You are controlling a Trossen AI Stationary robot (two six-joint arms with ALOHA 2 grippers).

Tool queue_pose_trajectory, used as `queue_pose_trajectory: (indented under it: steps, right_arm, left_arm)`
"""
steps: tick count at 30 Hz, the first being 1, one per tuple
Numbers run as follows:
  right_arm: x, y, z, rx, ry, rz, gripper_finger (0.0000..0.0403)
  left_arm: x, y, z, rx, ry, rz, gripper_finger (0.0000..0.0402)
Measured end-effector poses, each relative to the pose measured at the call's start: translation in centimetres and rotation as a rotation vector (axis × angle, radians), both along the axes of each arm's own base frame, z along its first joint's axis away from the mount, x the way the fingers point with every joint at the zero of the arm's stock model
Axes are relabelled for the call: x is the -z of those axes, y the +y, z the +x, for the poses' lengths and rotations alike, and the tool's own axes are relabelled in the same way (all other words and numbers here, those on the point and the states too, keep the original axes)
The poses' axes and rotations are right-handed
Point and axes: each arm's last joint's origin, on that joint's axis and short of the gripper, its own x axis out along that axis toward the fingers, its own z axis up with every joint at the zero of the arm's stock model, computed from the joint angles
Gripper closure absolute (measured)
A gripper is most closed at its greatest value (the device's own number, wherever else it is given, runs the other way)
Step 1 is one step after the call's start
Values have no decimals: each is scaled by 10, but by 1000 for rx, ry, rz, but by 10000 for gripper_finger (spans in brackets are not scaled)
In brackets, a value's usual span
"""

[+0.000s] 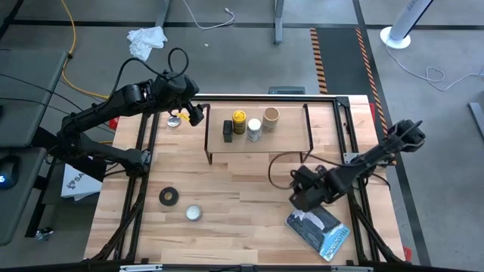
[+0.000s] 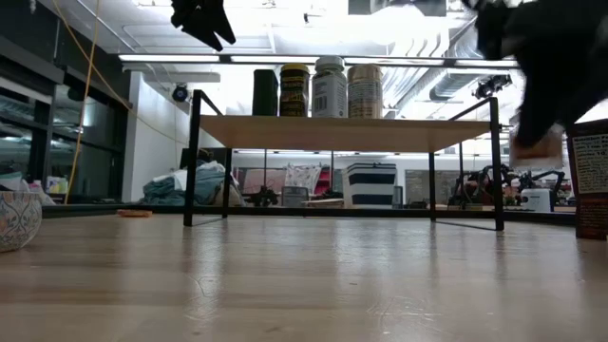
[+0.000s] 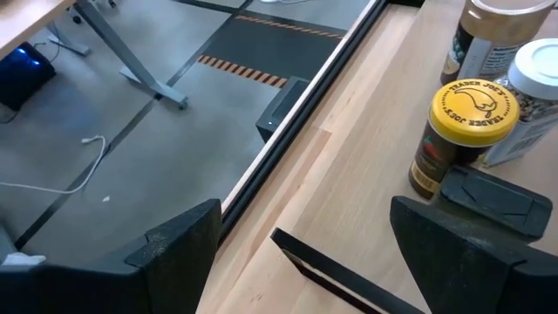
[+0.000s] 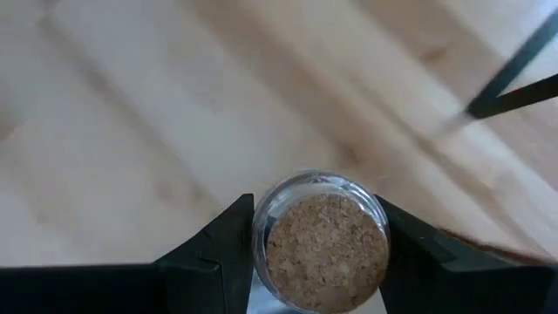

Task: Shelf spices
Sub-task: Remove the brown seasoning bottle from the shelf, then remove the gold seasoning bottle from the shelf

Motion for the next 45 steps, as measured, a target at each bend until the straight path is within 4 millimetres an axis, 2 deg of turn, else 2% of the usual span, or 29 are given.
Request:
queue_pose_trajectory:
  steps: [5,11,17,25,30,33,37,41,45]
  right_arm:
    - [14,-16,2,67,18,3,233]
    - [40,-33,-11,162,139,65,233]
    - [51,-38,-10,219,110,131,231]
    - [51,-37,-9,197,114,149,112]
    - [47,-36,-11,129,159,218,90]
    - [31,-33,-11,77,140,244,89]
    - [-6,-30,-15,30,105,190,88]
    - [-58,-36,-13,20,-70,84,87]
    - [-120,-53,0,10,-331,-138,87]
  left_arm:
    - [0,0,0,-10,3,7,71]
    - [0,0,0,-12,4,9,71]
    - [0,1,0,-16,5,11,71]
    - [0,1,-1,-22,15,27,71]
    - [0,1,-1,-20,19,31,71]
    - [0,1,-1,-5,35,46,71]
    - [0,1,-1,4,46,55,71]
    - [0,1,-1,4,45,54,71]
    - [0,1,-1,3,43,54,71]
